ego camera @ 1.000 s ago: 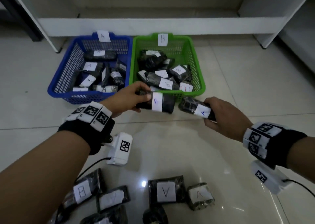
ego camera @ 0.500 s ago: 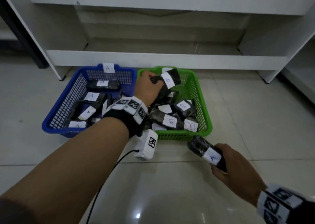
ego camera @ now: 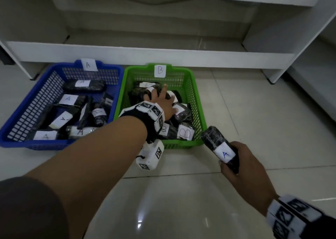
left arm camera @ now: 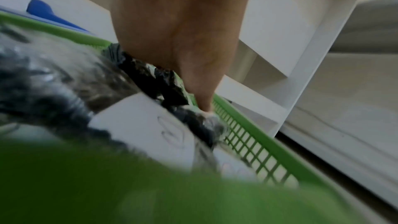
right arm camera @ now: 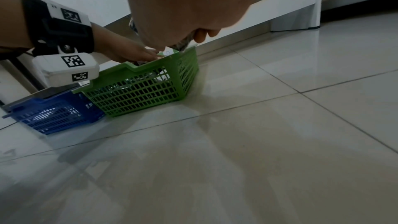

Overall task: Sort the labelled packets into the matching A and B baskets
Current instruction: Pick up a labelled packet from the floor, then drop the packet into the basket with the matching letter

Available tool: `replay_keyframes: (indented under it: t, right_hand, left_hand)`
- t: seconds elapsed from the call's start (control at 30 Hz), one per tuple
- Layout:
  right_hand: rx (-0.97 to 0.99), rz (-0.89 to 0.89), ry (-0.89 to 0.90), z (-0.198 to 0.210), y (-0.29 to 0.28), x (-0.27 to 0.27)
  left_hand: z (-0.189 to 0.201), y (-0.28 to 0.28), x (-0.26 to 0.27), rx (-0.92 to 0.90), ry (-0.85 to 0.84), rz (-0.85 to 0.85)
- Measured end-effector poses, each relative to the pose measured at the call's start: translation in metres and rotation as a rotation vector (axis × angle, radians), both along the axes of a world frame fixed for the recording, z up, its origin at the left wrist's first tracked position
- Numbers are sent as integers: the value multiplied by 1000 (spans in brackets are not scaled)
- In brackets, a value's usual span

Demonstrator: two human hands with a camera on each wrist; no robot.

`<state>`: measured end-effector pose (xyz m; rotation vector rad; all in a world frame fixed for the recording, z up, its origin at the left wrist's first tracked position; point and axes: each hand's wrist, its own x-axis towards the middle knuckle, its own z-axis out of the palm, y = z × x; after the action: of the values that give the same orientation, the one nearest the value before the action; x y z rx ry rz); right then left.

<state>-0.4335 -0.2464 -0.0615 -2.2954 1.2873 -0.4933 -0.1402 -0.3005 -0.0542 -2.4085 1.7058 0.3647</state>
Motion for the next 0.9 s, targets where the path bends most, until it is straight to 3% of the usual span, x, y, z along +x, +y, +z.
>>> replay_keyframes:
  t: [0.2,0.37,0.5,0.67,0.77,0.9]
  right_hand:
    - [-162,44,-80,17,-8,51]
    - [-343,111,-85,39,-13,115]
    - [-394,122,-78,56,0,188]
    - [-433,204,-30,41,40,294]
    - [-284,169,-31,25,68,353]
    - [-172,7,17,19,76,410]
  left_hand:
    - [42,31,28,46,170,-123]
    - [61,133,106,-94,361,-221]
    - [36,248,181,-446,159,-233]
    - [-6,342,232,-546,134,23]
    - [-38,361,242,-527,130,2]
    - [-54,348,244,-662,15,-97]
